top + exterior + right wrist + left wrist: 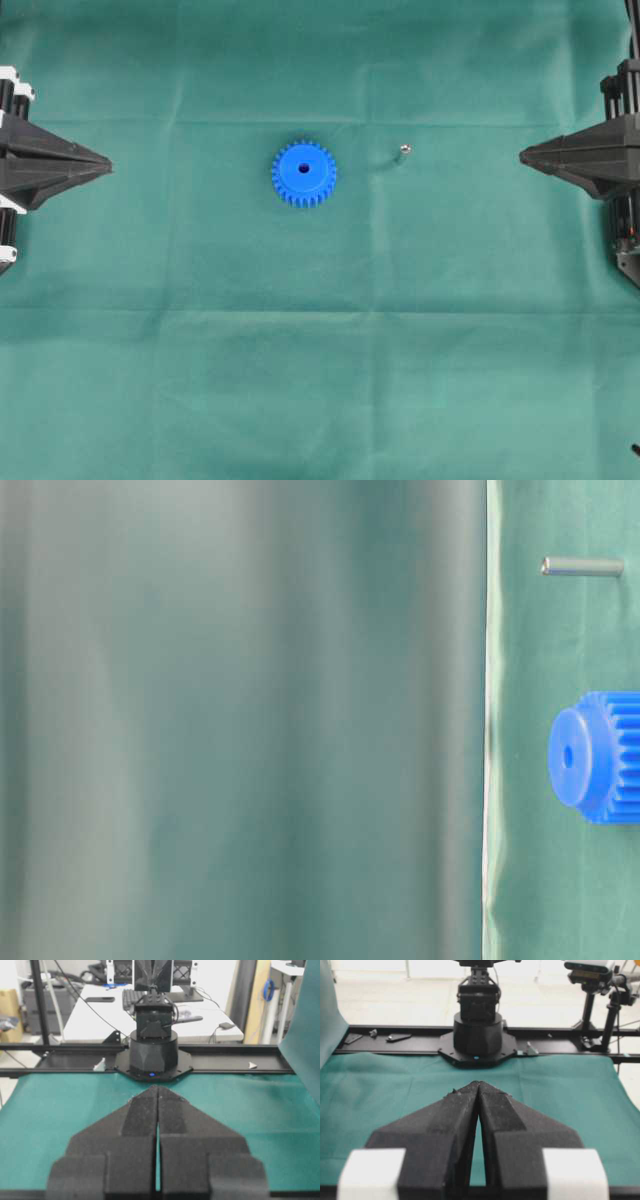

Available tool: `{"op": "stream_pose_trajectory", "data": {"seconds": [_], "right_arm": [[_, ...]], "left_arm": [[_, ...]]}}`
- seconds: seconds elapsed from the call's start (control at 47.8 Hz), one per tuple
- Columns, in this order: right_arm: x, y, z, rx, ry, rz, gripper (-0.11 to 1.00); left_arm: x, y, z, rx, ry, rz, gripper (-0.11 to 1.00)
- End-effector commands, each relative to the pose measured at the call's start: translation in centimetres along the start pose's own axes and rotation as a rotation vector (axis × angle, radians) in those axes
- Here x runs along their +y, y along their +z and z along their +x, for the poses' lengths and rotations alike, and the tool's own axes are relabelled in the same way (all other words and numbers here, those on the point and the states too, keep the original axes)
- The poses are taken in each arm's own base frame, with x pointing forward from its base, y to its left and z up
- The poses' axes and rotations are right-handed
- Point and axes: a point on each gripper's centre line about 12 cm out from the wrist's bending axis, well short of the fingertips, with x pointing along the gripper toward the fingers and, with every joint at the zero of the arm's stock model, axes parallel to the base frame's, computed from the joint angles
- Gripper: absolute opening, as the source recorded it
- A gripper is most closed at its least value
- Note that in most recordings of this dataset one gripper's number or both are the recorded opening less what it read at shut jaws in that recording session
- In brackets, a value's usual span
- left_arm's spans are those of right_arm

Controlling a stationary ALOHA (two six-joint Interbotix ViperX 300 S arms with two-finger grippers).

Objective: Insert the shaft placed at a random location into the center hole of the medium gear at another random location.
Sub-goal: 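Move the open right gripper over the silver shaft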

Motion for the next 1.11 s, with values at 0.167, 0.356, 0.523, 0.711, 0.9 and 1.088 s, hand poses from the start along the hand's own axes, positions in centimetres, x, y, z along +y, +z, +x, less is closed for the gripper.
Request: {"op": "stream_pose_trajectory", "data": {"seconds": [0.167,0.356,0.523,0.711,0.9,1.088], "right_arm": [[-0.9,0.7,0.2,-0.013,-0.043,-0.03,0.01],[-1.1,-0.1,0.5,0.018,-0.053,-0.035,0.01],[-1.7,-2.0,1.4,0.08,-0.076,-0.033,0.02],[-2.8,-4.7,2.9,0.141,-0.117,-0.028,0.39],[-3.6,-8.3,4.6,0.235,-0.137,-0.033,0.9],[-4.9,-11.9,5.5,0.318,-0.179,-0.017,0.86]], "left_arm": [[-0.4,1.4,0.4,-0.018,-0.023,-0.004,0.0],[-0.4,1.3,0.4,-0.014,-0.023,-0.005,0.0],[-0.4,1.2,0.4,-0.008,-0.023,-0.003,0.0],[-0.4,1.1,0.5,-0.006,-0.023,-0.005,0.0],[-0.4,1.2,0.4,-0.008,-0.023,-0.005,0.0],[-0.4,1.2,0.4,-0.008,-0.023,-0.003,0.0]]}}
